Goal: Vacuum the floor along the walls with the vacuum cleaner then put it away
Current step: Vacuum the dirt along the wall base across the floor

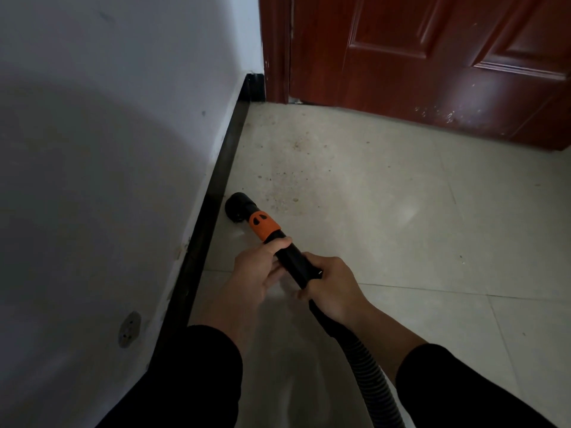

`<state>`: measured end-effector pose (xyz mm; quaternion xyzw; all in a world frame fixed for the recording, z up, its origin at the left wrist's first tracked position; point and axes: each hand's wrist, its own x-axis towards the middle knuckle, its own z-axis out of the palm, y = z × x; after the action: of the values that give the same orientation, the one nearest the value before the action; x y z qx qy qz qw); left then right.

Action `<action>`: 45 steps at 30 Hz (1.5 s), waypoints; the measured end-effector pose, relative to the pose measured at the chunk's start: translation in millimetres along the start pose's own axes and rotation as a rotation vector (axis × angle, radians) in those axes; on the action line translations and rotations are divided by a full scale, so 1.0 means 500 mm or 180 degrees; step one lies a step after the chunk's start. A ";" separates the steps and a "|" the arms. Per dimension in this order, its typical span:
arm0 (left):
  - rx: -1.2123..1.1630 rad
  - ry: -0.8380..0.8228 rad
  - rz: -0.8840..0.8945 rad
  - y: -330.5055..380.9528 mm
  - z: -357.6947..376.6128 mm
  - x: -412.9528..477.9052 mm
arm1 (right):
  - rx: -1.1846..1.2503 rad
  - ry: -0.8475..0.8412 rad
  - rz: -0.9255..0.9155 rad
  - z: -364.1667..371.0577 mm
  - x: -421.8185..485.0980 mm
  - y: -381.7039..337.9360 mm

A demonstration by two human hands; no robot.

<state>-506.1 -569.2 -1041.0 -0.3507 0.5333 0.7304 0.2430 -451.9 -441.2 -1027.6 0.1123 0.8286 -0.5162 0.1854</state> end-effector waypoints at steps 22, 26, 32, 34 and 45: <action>-0.0145 -0.0129 0.0081 0.034 -0.032 0.063 | -0.0637 0.0250 -0.0395 0.047 0.060 -0.016; -0.0184 -0.0115 0.0096 0.032 -0.029 0.062 | -0.0717 0.0248 -0.0391 0.043 0.061 -0.015; -0.0169 -0.0103 0.0121 0.028 -0.017 0.061 | -0.0676 0.0288 -0.0376 0.037 0.057 -0.009; -0.0116 -0.0118 0.0111 0.027 -0.012 0.060 | -0.0683 0.0298 -0.0371 0.032 0.056 -0.005; -0.0120 -0.0144 0.0125 0.005 0.030 0.045 | -0.0633 0.0360 -0.0345 -0.007 0.037 0.016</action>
<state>-525.9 -556.1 -1054.0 -0.3281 0.5207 0.7527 0.2339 -466.4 -434.4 -1040.6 0.0773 0.8897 -0.4337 0.1203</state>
